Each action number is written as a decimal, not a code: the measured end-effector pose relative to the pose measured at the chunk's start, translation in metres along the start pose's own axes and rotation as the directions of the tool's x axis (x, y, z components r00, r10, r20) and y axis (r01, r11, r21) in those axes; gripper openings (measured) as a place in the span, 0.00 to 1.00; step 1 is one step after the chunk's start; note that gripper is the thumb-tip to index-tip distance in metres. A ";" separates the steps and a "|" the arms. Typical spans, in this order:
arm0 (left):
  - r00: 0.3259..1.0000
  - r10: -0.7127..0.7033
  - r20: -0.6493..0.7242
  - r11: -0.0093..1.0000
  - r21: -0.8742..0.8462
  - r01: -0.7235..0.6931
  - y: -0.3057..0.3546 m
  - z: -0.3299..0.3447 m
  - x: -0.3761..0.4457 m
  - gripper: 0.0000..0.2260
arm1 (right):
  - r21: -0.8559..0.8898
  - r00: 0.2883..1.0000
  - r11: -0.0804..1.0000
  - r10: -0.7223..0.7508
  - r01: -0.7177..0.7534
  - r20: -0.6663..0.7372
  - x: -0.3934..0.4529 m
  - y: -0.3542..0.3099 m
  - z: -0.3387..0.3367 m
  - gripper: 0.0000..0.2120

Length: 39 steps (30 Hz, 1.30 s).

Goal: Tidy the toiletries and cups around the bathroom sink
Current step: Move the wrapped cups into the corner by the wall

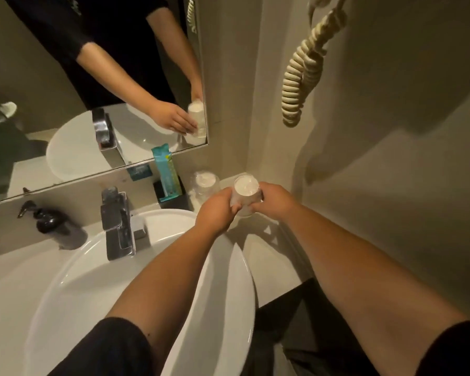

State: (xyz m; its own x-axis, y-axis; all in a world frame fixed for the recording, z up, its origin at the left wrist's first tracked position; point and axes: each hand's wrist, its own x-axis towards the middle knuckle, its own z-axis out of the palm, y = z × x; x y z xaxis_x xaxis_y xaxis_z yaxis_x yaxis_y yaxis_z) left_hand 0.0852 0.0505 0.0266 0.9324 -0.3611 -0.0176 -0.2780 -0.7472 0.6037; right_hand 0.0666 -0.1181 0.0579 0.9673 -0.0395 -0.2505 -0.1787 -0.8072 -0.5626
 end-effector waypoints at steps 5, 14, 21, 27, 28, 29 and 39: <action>0.999 -0.010 0.037 1.000 0.018 0.009 -0.021 0.016 0.038 0.16 | 0.031 0.998 0.997 0.066 -0.066 0.007 0.042 0.011 0.014 0.21; 0.993 -0.113 0.026 0.993 -0.044 0.114 -0.044 0.042 0.081 0.12 | 0.109 0.994 0.988 0.110 -0.109 0.000 0.102 0.025 0.044 0.23; 0.983 -0.184 -0.005 0.979 -0.089 0.182 -0.048 0.061 0.103 0.11 | 0.162 0.990 0.977 0.138 -0.137 0.001 0.135 0.040 0.056 0.23; 0.979 -0.203 0.001 0.974 -0.099 0.202 -0.055 0.071 0.112 0.11 | 0.158 0.988 0.976 0.155 -0.150 -0.020 0.145 0.045 0.066 0.25; 0.980 -0.199 -0.002 0.975 -0.098 0.198 -0.055 0.072 0.113 0.11 | 0.160 0.987 0.975 0.162 -0.156 -0.021 0.146 0.044 0.067 0.26; 0.981 -0.194 -0.003 0.976 -0.097 0.193 -0.055 0.072 0.114 0.12 | 0.162 0.985 0.973 0.170 -0.164 -0.021 0.146 0.044 0.068 0.26; 0.983 -0.184 0.008 0.981 -0.063 0.184 -0.056 0.073 0.114 0.10 | 0.116 0.979 0.974 0.202 -0.197 -0.034 0.145 0.042 0.067 0.32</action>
State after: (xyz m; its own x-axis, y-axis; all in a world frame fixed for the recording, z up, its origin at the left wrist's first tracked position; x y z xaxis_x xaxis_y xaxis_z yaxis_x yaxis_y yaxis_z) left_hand 0.1898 0.0105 -0.0670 0.9659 -0.2213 -0.1345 -0.0862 -0.7644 0.6389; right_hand 0.1871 -0.1179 -0.0547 0.9169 -0.2213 -0.3321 -0.3849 -0.7101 -0.5896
